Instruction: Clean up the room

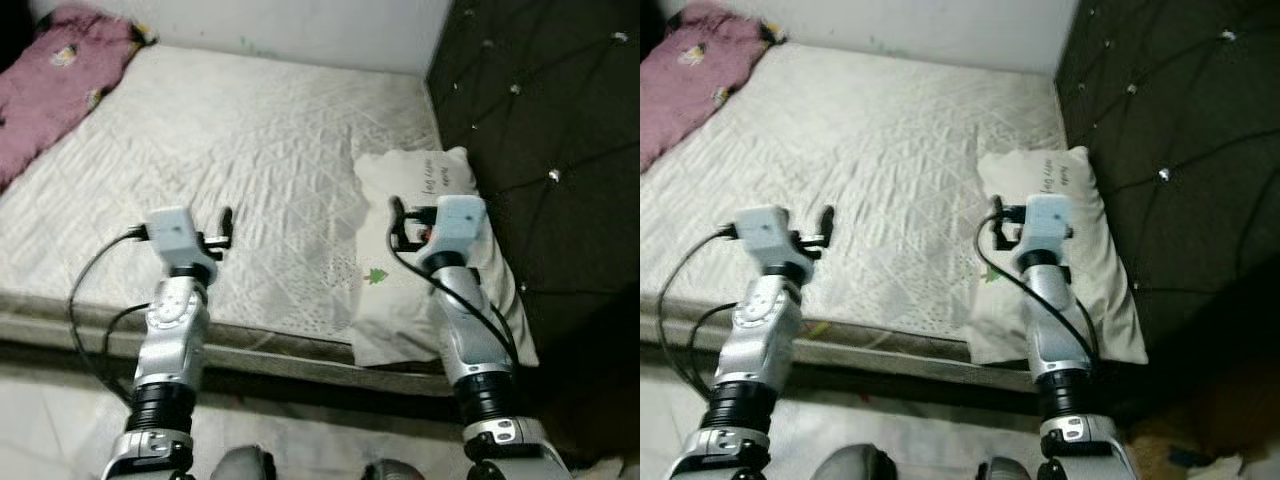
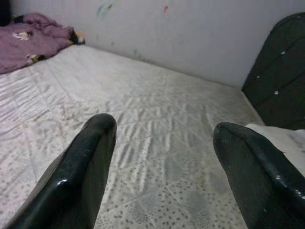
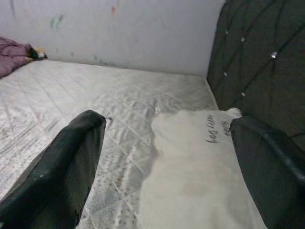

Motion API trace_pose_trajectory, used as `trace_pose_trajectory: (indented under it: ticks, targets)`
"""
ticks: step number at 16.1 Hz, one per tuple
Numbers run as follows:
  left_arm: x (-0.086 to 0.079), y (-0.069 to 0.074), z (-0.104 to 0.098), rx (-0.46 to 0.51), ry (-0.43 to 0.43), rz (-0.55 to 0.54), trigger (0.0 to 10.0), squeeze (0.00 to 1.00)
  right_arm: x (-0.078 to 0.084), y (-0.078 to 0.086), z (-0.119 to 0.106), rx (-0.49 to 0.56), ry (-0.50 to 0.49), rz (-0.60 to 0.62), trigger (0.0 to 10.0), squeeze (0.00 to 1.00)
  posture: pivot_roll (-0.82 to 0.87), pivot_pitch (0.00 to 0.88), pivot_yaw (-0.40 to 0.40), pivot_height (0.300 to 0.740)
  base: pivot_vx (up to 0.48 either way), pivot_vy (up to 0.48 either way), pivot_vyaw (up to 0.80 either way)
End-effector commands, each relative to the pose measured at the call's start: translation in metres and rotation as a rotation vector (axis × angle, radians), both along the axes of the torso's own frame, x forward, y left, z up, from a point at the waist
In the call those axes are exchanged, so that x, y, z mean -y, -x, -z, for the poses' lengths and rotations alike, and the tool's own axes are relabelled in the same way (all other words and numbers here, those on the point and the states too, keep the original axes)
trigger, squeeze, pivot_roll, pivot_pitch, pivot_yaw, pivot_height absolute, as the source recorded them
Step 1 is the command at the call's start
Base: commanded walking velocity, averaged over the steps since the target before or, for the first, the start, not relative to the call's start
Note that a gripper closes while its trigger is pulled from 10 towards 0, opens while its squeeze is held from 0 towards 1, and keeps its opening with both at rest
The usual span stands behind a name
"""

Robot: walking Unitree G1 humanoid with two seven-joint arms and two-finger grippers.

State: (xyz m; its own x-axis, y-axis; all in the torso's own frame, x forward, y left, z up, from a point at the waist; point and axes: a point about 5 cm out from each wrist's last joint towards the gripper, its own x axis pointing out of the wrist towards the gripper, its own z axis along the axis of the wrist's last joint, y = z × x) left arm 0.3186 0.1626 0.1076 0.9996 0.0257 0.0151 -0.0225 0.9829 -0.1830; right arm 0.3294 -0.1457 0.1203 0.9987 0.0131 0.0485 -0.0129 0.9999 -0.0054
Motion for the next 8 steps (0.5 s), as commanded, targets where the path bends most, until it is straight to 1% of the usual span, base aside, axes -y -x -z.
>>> trace_pose_trajectory:
  ticks: [1, 4, 5, 8]
  targets:
    - [0.0102, -0.0016, -0.0019, 0.002, 0.004, 0.032, 10.0, 0.00, 0.0102, 0.0001, 0.0033, -0.021, -0.001, 0.024, 10.0, 0.00, 0.02, 0.000, -0.026, 0.740, 0.000, 0.480, 0.00]
    - [0.0097, -0.0014, -0.0024, 0.007, 0.010, 0.027, 10.0, 0.00, 0.0093, -0.0004, 0.0036, -0.024, 0.001, 0.017, 10.0, 0.00, 0.02, 0.000, -0.026, 0.740, 0.000, 0.480, 0.00]
    - [0.0087, -0.0010, -0.0038, 0.018, 0.002, 0.019, 10.0, 0.00, 0.0089, -0.0008, 0.0038, -0.026, 0.000, 0.013, 10.0, 0.00, 0.02, 0.000, -0.026, 0.740, 0.000, 0.000, 0.00]
    - [0.0104, -0.0003, -0.0052, 0.031, 0.033, 0.045, 10.0, 0.00, 0.0082, -0.0013, 0.0043, -0.029, -0.002, 0.005, 10.0, 0.00, 0.02, 0.000, -0.026, 0.740, 0.000, 0.000, 0.00]
